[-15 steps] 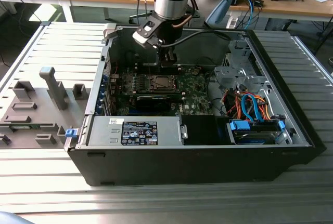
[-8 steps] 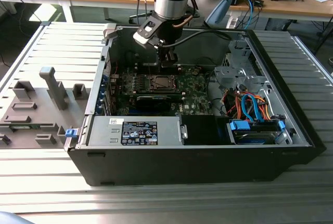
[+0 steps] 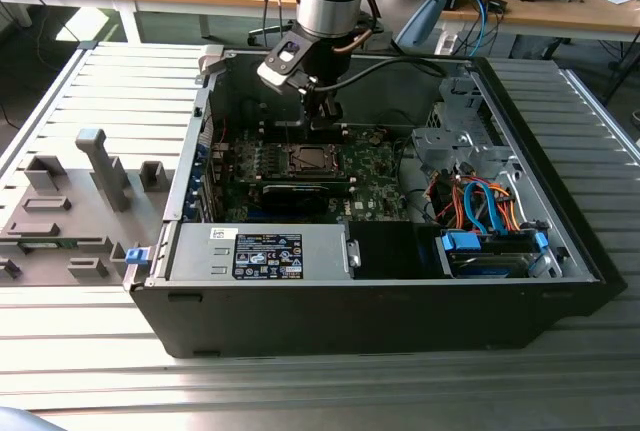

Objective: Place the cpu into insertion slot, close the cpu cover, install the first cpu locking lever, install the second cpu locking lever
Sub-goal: 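Install the first cpu locking lever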

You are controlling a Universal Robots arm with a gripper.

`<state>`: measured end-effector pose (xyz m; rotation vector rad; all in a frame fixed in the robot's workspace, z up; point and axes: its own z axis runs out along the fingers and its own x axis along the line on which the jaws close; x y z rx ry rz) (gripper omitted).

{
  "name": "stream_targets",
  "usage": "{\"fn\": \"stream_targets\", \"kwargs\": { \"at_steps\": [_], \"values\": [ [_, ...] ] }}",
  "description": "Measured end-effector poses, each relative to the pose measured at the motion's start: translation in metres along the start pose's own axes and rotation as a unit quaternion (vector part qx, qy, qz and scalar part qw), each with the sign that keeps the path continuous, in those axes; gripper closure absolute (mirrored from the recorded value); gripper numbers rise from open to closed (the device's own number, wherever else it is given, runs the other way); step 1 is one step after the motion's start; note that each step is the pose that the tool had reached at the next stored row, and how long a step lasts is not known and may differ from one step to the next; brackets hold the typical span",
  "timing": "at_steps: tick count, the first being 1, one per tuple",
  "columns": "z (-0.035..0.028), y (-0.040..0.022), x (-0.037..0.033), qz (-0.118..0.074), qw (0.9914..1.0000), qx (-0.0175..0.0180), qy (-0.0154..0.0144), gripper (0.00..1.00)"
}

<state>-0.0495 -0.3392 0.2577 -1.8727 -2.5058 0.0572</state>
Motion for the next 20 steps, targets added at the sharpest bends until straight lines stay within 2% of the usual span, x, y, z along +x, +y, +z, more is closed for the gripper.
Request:
{"fn": "stream_targets", "kwargs": {
  "at_steps": [5, 10, 20],
  "values": [
    [0.0, 0.0, 0.0, -0.018, 0.99983, -0.0002, -0.0007, 0.89],
    [0.0, 0.0, 0.0, -0.039, 0.99924, -0.0005, -0.0014, 0.89],
    [0.0, 0.0, 0.0, -0.061, 0.99815, -0.0007, -0.0023, 0.89]
  ]
}}
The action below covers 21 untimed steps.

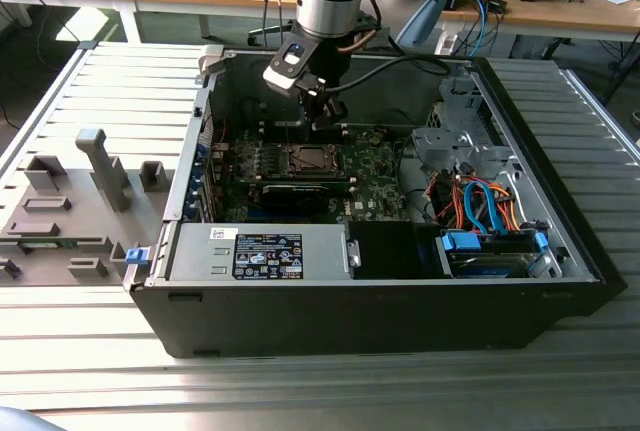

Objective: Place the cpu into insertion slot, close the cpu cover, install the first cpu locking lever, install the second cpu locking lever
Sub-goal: 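Install the first cpu locking lever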

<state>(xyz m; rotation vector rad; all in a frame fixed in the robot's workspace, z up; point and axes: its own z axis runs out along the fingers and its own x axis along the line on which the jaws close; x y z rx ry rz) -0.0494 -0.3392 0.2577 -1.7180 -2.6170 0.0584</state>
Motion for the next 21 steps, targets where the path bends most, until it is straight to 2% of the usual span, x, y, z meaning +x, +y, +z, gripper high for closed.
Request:
{"fn": "stream_targets", "kwargs": {
  "at_steps": [21],
  "values": [
    [0.0, 0.0, 0.0, -0.035, 0.99938, -0.0004, -0.0013, 0.89]
  ]
}}
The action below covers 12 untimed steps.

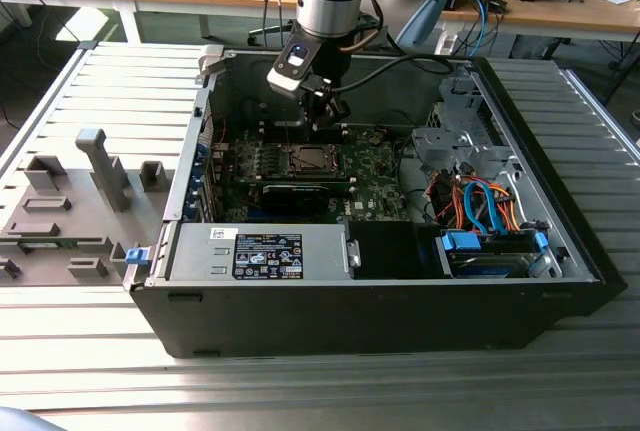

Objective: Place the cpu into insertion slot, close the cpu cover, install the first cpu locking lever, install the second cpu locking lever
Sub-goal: 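Install the first cpu locking lever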

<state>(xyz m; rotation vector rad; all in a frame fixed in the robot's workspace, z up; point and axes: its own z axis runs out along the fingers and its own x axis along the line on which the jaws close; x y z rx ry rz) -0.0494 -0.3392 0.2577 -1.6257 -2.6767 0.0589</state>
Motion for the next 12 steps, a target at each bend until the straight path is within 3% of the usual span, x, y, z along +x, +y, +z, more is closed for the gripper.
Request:
{"fn": "stream_targets", "kwargs": {
  "at_steps": [12],
  "values": [
    [0.0, 0.0, 0.0, -0.018, 0.99984, -0.0002, -0.0007, 0.89]
  ]
}}
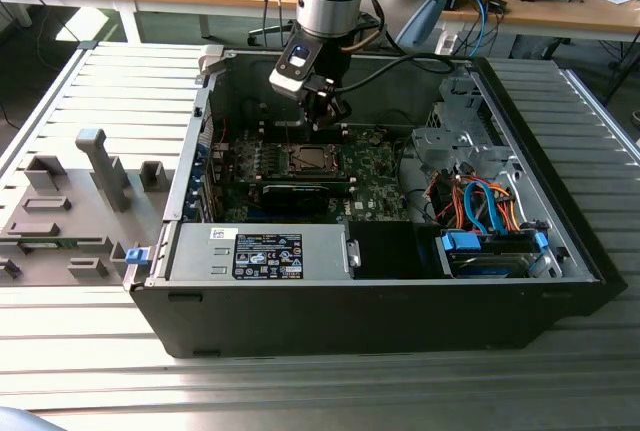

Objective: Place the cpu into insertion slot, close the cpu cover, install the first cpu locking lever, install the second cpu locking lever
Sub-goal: 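Install the first cpu locking lever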

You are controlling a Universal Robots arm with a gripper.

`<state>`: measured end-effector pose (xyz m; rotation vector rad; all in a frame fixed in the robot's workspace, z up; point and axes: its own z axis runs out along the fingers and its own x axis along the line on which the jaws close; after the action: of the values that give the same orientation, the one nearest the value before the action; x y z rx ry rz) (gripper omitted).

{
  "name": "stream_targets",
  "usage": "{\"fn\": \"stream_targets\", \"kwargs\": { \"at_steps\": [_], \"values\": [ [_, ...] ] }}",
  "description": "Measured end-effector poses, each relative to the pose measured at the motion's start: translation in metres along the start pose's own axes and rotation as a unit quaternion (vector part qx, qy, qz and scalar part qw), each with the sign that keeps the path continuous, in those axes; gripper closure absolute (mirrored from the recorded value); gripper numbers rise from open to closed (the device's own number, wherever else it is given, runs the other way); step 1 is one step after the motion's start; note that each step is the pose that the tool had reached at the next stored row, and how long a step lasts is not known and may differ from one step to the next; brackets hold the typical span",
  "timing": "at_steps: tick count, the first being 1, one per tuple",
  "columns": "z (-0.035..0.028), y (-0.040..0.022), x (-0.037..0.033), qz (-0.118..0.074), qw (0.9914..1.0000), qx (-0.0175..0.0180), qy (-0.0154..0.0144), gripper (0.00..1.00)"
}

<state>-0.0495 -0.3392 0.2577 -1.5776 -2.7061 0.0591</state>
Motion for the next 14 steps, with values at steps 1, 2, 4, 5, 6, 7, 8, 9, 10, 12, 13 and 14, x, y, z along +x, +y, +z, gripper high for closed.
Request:
{"fn": "stream_targets", "kwargs": {
  "at_steps": [1, 2, 4, 5, 6, 7, 8, 9, 10, 12, 13, 14],
  "values": [
    [0.0, 0.0, 0.0, -0.001, 1.0, 0.0, 0.0, 0.89],
    [0.0, 0.0, 0.0, -0.002, 1.0, 0.0, -0.0001, 0.89],
    [0.0, 0.0, 0.0, -0.004, 0.99999, 0.0, -0.0001, 0.89],
    [0.0, 0.0, 0.0, -0.006, 0.99998, 0.0, -0.0002, 0.89],
    [0.0, 0.0, 0.0, -0.007, 0.99997, -0.0001, -0.0003, 0.89],
    [0.0, 0.0, 0.0, -0.009, 0.99996, -0.0001, -0.0003, 0.89],
    [0.0, 0.0, 0.0, -0.01, 0.99995, -0.0001, -0.0004, 0.89],
    [0.0, 0.0, 0.0, -0.011, 0.99994, -0.0001, -0.0004, 0.89],
    [0.0, 0.0, 0.0, -0.012, 0.99992, -0.0001, -0.0005, 0.89],
    [0.0, 0.0, 0.0, -0.014, 0.9999, -0.0002, -0.0005, 0.89],
    [0.0, 0.0, 0.0, -0.015, 0.99989, -0.0002, -0.0006, 0.89],
    [0.0, 0.0, 0.0, -0.017, 0.99985, -0.0002, -0.0006, 0.89]
  ]
}}
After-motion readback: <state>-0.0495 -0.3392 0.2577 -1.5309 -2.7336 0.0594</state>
